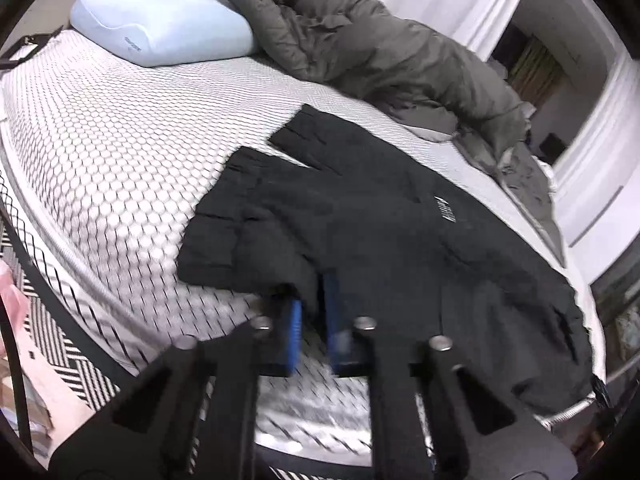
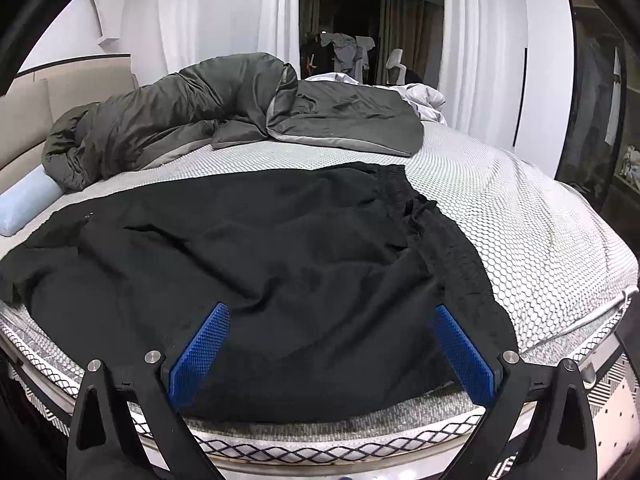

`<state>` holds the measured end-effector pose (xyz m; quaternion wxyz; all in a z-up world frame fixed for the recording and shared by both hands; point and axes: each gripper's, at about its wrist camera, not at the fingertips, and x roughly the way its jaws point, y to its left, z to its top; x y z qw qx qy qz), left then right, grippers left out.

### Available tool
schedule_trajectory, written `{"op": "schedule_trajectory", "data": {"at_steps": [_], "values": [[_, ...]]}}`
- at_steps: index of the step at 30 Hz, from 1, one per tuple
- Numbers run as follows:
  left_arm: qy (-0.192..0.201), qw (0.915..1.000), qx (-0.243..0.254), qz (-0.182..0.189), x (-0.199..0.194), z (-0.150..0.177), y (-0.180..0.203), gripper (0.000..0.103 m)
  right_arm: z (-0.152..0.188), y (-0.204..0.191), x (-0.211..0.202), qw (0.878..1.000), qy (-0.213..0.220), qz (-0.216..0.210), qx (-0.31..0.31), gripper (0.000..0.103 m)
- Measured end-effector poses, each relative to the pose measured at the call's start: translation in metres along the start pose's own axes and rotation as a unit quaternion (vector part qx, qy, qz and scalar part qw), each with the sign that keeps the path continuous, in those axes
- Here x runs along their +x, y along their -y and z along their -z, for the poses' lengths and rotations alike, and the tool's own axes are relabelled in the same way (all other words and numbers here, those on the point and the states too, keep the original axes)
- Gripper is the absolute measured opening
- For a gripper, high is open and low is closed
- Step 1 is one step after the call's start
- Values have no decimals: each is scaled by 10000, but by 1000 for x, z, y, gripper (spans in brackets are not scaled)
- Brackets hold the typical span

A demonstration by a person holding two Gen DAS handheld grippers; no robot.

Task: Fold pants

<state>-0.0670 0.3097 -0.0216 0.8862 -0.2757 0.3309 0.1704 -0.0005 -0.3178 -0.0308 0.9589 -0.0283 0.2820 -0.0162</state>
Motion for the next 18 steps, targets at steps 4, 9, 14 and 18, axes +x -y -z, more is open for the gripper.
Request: {"op": "schedule_trajectory", "data": {"at_steps": [4, 9, 14, 18], "values": [[412, 9989, 216, -116, -9, -19, -10, 1, 4, 13, 10, 9995, -220, 101, 191, 103], [31, 9993, 209, -293, 9, -28, -30, 2, 11, 48, 5, 9972, -264, 252, 658, 103], [156, 9989, 260, -346, 3, -23, -26, 2, 20, 102, 24, 9726, -668, -418, 2186, 103], [154, 9990, 212, -354, 1, -20, -26, 2, 29, 130, 49, 9410, -950, -771, 3156, 85]]}}
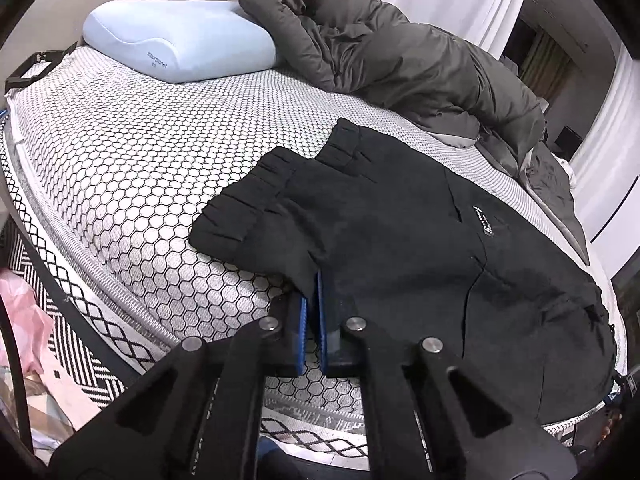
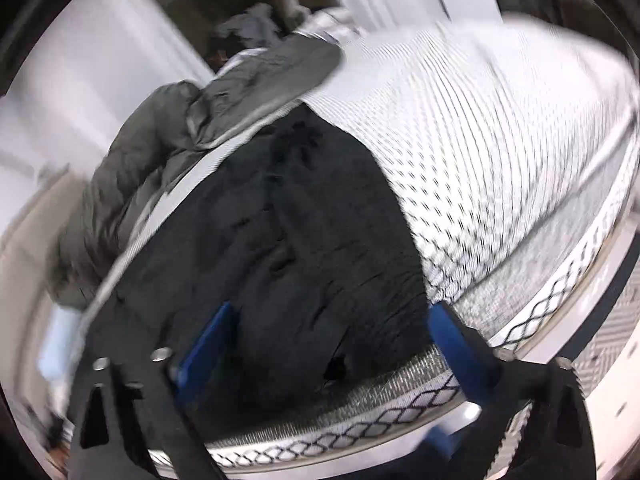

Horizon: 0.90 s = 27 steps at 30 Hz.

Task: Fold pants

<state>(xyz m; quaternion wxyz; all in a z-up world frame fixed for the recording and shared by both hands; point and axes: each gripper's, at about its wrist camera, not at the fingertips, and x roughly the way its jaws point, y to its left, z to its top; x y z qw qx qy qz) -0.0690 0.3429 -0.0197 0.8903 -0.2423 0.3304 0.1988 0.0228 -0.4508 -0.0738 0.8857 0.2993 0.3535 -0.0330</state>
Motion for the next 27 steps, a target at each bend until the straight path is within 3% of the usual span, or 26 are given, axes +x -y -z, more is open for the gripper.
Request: {"op": "schedule_trajectory", "data": {"at_steps": [1, 3, 5, 7, 10, 17, 18, 19, 20, 21, 23, 27], "values": [[3, 10000, 15, -11, -4, 3, -2, 2, -1, 1, 0, 10000, 7, -21, 53, 83], [7, 10000, 7, -22, -6, 5, -2, 2, -2, -3, -1, 9998, -69, 130, -130, 68], [8, 10000, 5, -35, -8, 7, -3, 2, 1, -2, -6, 9992, -144, 186, -335, 64], [3, 10000, 13, -47, -10, 8, -4, 2, 8, 3, -19, 9992, -118, 160, -360, 64], [-3, 10000, 28, -60, -9, 7, -4, 2, 22, 16, -35, 9997, -49, -239, -20, 70], [-22, 10000, 31, -69, -5, 5, -4, 2, 29, 34, -15, 9934, -191, -865, 729, 73], [-28, 10000, 26, -66, -5, 5, -4, 2, 26, 37, -11, 9916, -129, -954, 862, 69], [-37, 10000, 7, -46, -5, 4, -3, 2, 20, 39, -8, 9903, -70, -878, 1078, 55], [-42, 10000, 6, -5, -5, 4, -2, 2, 17, 35, -10, 9906, -3, -855, 1067, 48], [-31, 10000, 29, -14, -5, 4, -2, 2, 13, 23, -17, 9942, 170, -709, 791, 38], [-5, 9999, 90, -59, -6, 4, -1, 2, 10, -13, -36, 9982, 535, -254, -101, 35], [-132, 9999, -27, 51, 3, 6, -6, 3, 7, -21, -42, 9970, 611, 10, -484, 34]]}}
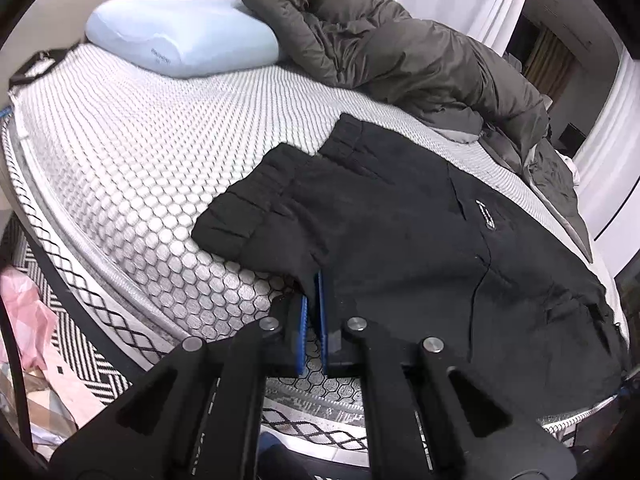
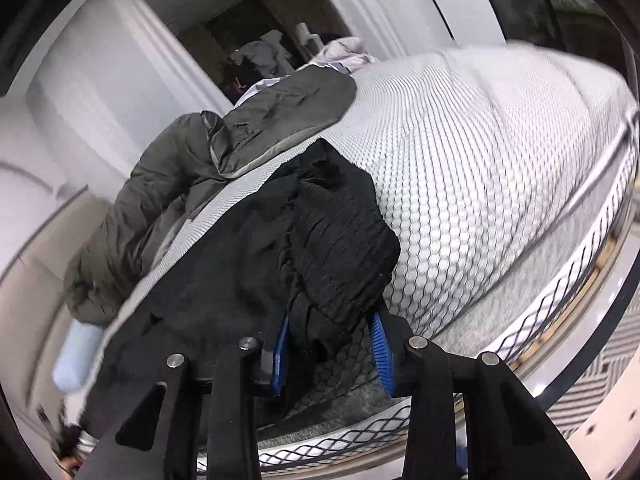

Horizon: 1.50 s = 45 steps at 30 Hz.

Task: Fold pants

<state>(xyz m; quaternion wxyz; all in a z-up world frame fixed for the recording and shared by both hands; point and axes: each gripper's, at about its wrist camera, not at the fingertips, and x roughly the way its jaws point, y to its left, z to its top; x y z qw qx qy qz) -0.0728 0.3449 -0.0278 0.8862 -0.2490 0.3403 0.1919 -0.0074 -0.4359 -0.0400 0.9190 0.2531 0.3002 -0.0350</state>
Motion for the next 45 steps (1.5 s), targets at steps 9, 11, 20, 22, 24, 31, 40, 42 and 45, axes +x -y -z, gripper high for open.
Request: {"op": "schedule_trajectory", "data": {"at_steps": [9, 11, 20, 22, 24, 31, 40, 42, 45], "values": [[271, 9995, -91, -132, -37, 2, -7, 87, 13, -18, -17, 9898, 313, 1178, -731, 99], [464, 9988, -164, 24, -48, -13, -3, 96, 4, -31, -31, 9859, 572, 1293, -896, 100], [-546, 9921, -487, 1017, 63, -100, 54, 84, -40, -131, 29, 9904, 529, -26, -1278, 103], [-941, 9894, -651, 892, 98, -107, 58, 79, -47, -147, 51, 9895, 274, -179, -1411, 103], [-1160, 9872, -792, 759, 120, -110, 58, 73, -55, -157, 70, 9880, 125, -86, -1538, 103], [-828, 9882, -1057, 735, 157, -137, 56, 0, -92, -170, 108, 9802, 44, 214, -1967, 103], [-534, 9947, -854, 187, 169, -160, 47, 10, -141, -107, 155, 9814, -878, 678, -1566, 103], [-506, 9958, -725, 216, 165, -159, 53, 35, -154, -104, 175, 9805, -1075, 584, -1541, 101], [-434, 9973, -599, 19, 169, -161, 57, 45, -182, -96, 210, 9830, -1232, 474, -1276, 100]]}}
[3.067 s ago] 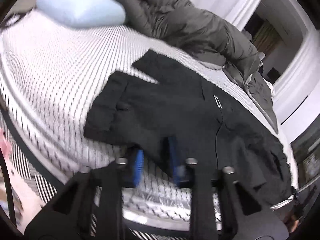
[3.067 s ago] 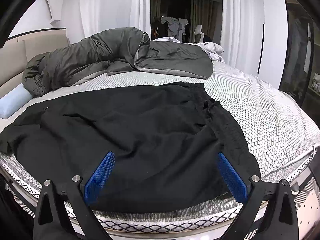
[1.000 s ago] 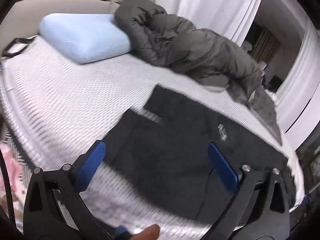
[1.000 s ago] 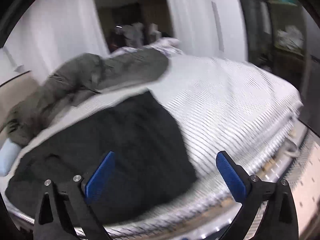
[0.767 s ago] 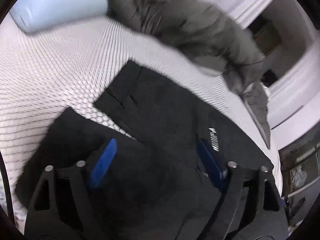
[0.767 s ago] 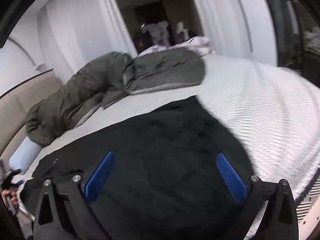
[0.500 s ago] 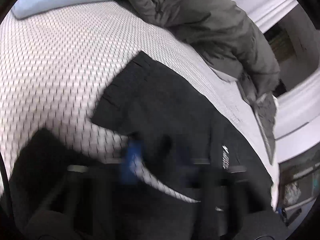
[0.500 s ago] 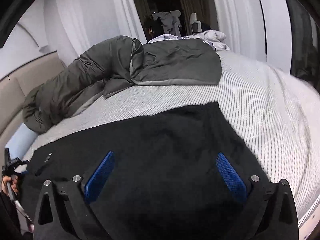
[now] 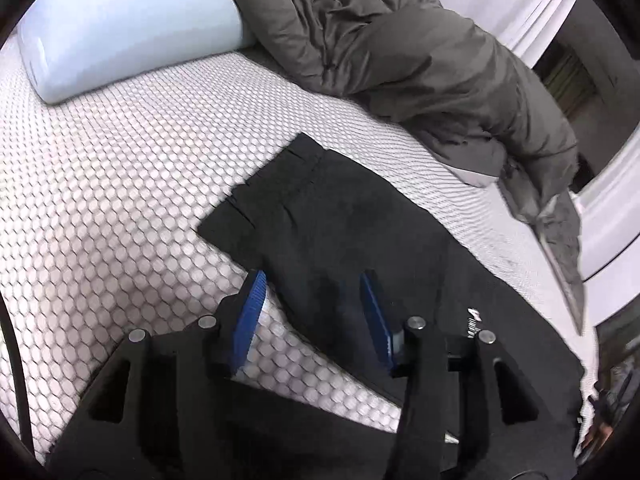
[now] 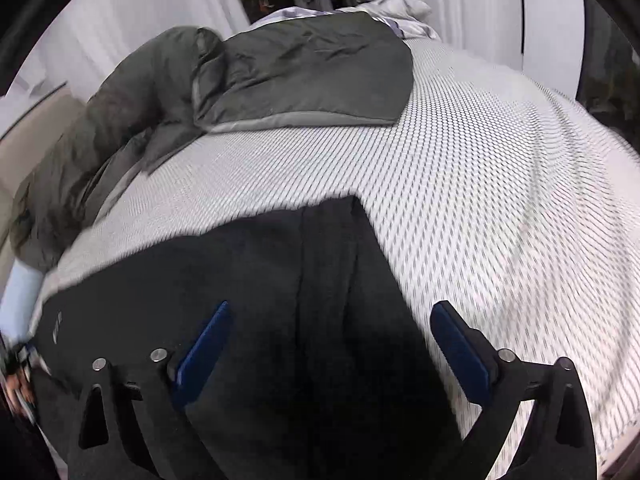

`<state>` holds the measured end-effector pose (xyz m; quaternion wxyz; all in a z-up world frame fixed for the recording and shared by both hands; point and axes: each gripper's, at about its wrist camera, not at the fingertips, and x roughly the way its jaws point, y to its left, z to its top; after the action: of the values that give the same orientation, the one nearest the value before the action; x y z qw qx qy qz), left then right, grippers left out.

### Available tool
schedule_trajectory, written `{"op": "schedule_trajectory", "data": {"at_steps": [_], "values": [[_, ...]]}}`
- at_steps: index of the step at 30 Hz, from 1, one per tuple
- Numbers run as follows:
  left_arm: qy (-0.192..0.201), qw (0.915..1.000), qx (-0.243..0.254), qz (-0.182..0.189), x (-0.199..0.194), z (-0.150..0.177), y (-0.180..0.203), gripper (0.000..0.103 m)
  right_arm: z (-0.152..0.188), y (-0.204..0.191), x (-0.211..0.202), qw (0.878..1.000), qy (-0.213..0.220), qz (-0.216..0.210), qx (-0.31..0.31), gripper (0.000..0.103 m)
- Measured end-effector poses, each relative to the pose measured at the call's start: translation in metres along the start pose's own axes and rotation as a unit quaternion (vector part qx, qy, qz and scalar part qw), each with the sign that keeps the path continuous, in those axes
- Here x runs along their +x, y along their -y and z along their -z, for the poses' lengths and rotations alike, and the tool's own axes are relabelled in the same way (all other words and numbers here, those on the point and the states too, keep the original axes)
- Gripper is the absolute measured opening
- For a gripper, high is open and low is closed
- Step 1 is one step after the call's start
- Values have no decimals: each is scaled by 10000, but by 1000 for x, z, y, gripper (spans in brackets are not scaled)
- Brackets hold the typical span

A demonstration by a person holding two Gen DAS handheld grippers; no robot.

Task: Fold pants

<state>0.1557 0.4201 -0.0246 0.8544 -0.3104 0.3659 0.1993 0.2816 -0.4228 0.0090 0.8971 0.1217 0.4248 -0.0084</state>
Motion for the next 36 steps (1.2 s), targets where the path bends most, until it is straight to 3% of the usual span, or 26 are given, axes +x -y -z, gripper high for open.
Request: {"op": "schedule_trajectory", "data": {"at_steps": [2, 3, 4, 5, 6, 7, 10, 13, 17, 18, 19, 20, 21, 22, 24, 27, 32, 36], "values": [[-143, 9998, -129, -24, 9, -1, -4, 36, -19, 8, 32, 9994, -324, 29, 85, 100], [-260, 9995, -178, -67, 18, -3, -4, 23, -25, 10, 47, 9989, -452, 114, 65, 96], [-303, 9993, -178, -98, 15, 3, -12, 16, -30, 12, 67, 9972, -735, 139, 22, 69], [-338, 9993, -151, -103, 19, 3, -12, 14, -32, 14, 79, 9952, -968, 98, 60, 59], [-306, 9994, -132, -78, 20, 3, -12, 10, -34, 14, 88, 9939, -1097, 106, 51, 55], [-295, 9995, -138, -49, 20, 2, -14, 8, -37, 8, 89, 9946, -1023, 66, -161, 38], [-223, 9997, -140, 4, 29, -12, -10, 6, -55, 0, 78, 9978, -545, 16, -383, 15], [-142, 9998, -137, 32, 39, -26, -3, 7, -78, -2, 77, 9993, -231, 91, -268, 15], [-81, 10000, 9, -34, 32, -29, 3, 13, -78, -18, 78, 9969, -130, 497, -593, 25], [-49, 10000, -6, -1, 24, -26, 1, 23, -76, -17, 71, 9969, -99, 532, -576, 33], [42, 10000, -51, 37, 13, -22, -2, 41, -73, -14, 62, 9972, -6, 534, -519, 46], [106, 9999, -84, 86, 0, -18, -6, 52, -64, -5, 45, 9976, 160, 519, -421, 54], [194, 9996, -118, 170, -13, -14, -9, 72, -58, 1, 31, 9976, 316, 538, -306, 70], [287, 9993, -118, 232, -27, -9, -10, 82, -48, 7, 12, 9975, 455, 491, -225, 89], [354, 9988, 78, 337, -53, 6, -7, 83, -23, 16, -28, 9967, 678, 437, -104, 101], [527, 9975, 311, 349, -87, 27, 0, 102, 29, 31, -80, 9954, 908, 293, -22, 101], [664, 9941, 622, 595, -137, 71, 18, 102, 114, 56, -124, 9933, 1067, 108, 441, 102], [762, 9923, 761, 610, -166, 109, 22, 102, 161, 73, -118, 9928, 694, -143, 965, 102]]}}
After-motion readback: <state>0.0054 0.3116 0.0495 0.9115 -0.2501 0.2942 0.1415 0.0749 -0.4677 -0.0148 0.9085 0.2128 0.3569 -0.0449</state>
